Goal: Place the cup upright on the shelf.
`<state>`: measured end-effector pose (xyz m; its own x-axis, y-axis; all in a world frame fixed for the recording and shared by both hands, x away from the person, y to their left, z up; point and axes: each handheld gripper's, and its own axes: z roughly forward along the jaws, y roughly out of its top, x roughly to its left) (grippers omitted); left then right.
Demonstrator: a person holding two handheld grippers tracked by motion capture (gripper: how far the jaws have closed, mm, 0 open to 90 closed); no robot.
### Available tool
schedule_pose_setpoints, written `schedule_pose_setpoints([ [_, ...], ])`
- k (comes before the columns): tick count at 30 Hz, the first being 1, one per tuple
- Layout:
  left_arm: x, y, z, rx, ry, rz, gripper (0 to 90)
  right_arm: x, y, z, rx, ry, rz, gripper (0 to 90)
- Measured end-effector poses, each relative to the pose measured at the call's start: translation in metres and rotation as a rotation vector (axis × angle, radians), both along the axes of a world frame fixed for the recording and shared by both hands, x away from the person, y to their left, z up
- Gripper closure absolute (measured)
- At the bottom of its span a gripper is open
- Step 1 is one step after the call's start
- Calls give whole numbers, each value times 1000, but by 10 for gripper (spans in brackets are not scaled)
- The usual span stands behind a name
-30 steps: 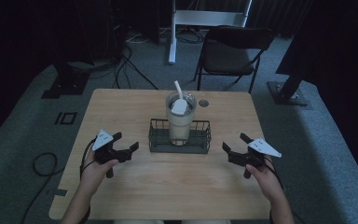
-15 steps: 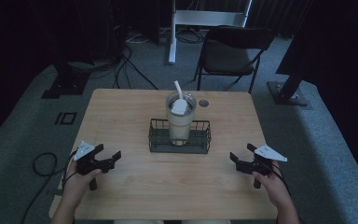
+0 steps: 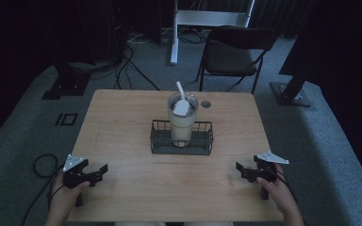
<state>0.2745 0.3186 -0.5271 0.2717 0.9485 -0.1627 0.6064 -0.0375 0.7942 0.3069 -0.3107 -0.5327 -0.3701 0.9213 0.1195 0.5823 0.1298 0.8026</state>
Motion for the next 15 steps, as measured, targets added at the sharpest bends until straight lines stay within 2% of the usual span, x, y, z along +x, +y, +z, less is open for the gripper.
schedule_pose_setpoints([
  [4,-2,4,-8,3,56,22,96,0,-2,-6,-11,42,-34,94],
  [6,-4,6,-13,5,88,25,96,0,-3,-8,-12,48,-56,94],
  [10,-5,6,-17,28,101,50,96,1,-4,-13,-64,59,-66,94],
  [15,-4,4,-17,72,105,61,96,2,-4,-16,-70,79,-72,93],
])
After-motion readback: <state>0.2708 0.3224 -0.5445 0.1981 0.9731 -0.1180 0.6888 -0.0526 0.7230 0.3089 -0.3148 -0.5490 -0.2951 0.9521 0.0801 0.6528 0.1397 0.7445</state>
